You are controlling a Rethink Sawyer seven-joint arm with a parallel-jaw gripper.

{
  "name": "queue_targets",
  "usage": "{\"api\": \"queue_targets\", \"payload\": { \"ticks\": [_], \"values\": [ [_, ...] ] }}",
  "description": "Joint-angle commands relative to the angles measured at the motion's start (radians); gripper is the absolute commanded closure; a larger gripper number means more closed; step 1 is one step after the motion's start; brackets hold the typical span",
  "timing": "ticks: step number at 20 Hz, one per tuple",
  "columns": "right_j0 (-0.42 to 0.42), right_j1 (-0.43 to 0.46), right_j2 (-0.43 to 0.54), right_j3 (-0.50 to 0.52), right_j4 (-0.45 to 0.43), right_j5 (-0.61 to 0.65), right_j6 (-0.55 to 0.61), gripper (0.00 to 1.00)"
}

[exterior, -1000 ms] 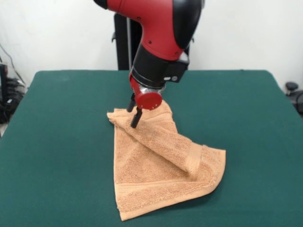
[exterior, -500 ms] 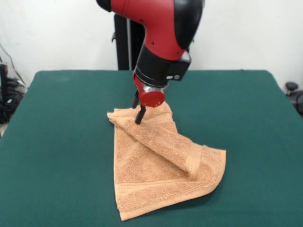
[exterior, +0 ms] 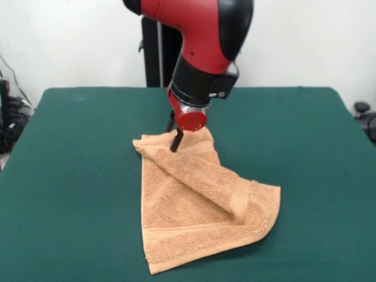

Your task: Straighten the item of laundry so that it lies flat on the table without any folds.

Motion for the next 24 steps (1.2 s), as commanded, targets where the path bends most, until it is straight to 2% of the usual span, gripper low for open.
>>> {"api": "queue_targets", "payload": {
  "ticks": [1, 7, 13, 17, 24],
  "values": [
    [0.066, 0.016, 0.063, 0.073, 0.051, 0.029, 0.113, 0.00],
    [0.108, -0.068, 0.028, 0.113, 0.052, 0.067, 0.114, 0.00],
    [0.105, -0.156, 0.012, 0.181, 0.035, 0.074, 0.081, 0.00],
    [0.076, -0.164, 0.019, 0.214, 0.020, 0.029, 0.063, 0.00],
    [0.010, -0.176, 0.005, 0.210, -0.031, -0.020, 0.003, 0.00]
  ]
}}
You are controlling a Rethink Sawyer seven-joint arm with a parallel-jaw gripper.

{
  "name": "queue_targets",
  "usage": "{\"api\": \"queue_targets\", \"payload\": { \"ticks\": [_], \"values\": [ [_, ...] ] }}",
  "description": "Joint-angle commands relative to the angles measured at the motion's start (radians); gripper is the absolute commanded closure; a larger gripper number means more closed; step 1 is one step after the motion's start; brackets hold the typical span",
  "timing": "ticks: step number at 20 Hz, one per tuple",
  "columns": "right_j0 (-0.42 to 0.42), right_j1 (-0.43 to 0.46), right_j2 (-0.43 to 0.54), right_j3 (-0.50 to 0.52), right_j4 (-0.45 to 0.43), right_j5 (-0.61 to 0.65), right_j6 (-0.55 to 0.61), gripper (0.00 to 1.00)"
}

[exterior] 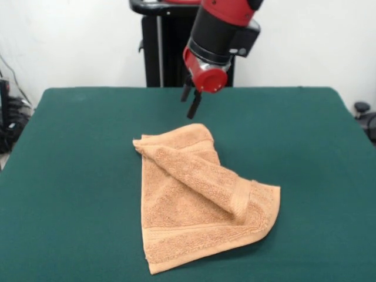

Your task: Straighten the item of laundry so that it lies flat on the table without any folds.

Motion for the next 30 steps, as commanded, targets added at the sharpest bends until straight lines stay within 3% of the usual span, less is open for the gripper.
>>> {"api": "queue_targets", "payload": {
  "ticks": [1, 15, 22, 30],
  "values": [
    [-0.052, 0.003, 0.017, 0.073, -0.038, -0.029, 0.002, 0.00],
    [-0.152, 0.067, 0.043, 0.068, -0.118, -0.110, -0.009, 0.00],
    [-0.178, 0.114, 0.094, 0.033, -0.102, -0.113, -0.002, 0.00],
    [-0.168, 0.200, 0.080, -0.018, -0.084, -0.143, 0.030, 0.00]
  ]
}}
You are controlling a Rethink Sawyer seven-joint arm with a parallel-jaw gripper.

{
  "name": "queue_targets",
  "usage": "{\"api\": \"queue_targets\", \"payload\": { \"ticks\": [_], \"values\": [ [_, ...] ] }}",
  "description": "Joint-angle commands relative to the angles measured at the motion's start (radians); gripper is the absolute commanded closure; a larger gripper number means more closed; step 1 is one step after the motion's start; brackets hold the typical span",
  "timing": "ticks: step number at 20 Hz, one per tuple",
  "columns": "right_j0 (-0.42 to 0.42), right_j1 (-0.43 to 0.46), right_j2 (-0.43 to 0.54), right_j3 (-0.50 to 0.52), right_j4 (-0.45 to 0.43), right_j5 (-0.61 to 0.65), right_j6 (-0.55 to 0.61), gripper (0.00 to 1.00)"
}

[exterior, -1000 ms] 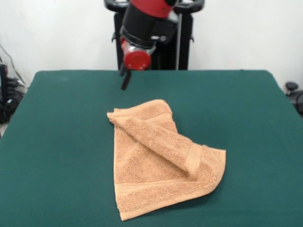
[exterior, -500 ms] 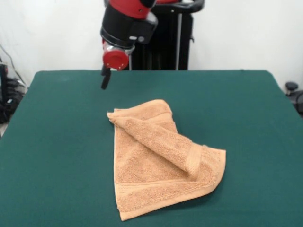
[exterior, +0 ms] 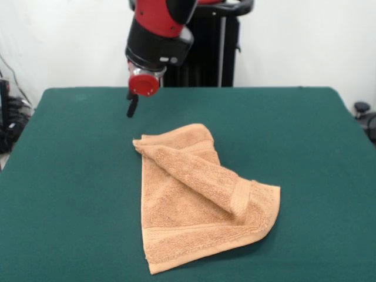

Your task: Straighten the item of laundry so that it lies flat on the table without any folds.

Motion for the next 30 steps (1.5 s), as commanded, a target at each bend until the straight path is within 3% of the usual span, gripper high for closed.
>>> {"api": "queue_targets", "payload": {
  "ticks": [1, 7, 30],
  "values": [
    [0.005, 0.143, 0.105, -0.034, 0.001, -0.080, 0.032, 0.00],
    [-0.001, 0.169, 0.111, -0.044, 0.007, -0.099, 0.027, 0.00],
    [0.032, 0.114, 0.128, -0.080, 0.080, -0.049, 0.065, 0.00]
  ]
}}
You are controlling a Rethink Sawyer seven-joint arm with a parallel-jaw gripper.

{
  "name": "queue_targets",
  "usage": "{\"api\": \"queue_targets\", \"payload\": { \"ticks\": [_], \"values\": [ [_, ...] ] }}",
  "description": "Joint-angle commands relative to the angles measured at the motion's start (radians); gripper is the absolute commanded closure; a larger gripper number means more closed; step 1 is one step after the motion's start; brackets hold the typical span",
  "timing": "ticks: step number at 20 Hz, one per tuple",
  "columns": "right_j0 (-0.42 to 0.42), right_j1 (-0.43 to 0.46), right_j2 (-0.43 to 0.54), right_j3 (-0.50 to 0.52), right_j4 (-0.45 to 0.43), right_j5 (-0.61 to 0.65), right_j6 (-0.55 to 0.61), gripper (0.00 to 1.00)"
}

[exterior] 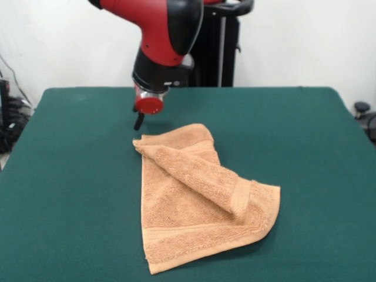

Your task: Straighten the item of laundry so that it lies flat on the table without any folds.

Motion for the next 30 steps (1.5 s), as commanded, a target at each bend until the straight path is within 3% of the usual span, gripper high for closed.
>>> {"api": "queue_targets", "payload": {
  "ticks": [1, 16, 30],
  "values": [
    [0.031, -0.018, 0.130, -0.073, 0.077, -0.009, 0.064, 0.00],
    [0.054, 0.023, 0.113, -0.112, 0.111, -0.012, 0.073, 0.00],
    [0.036, -0.005, 0.116, -0.092, 0.097, 0.016, 0.033, 0.00]
  ]
}}
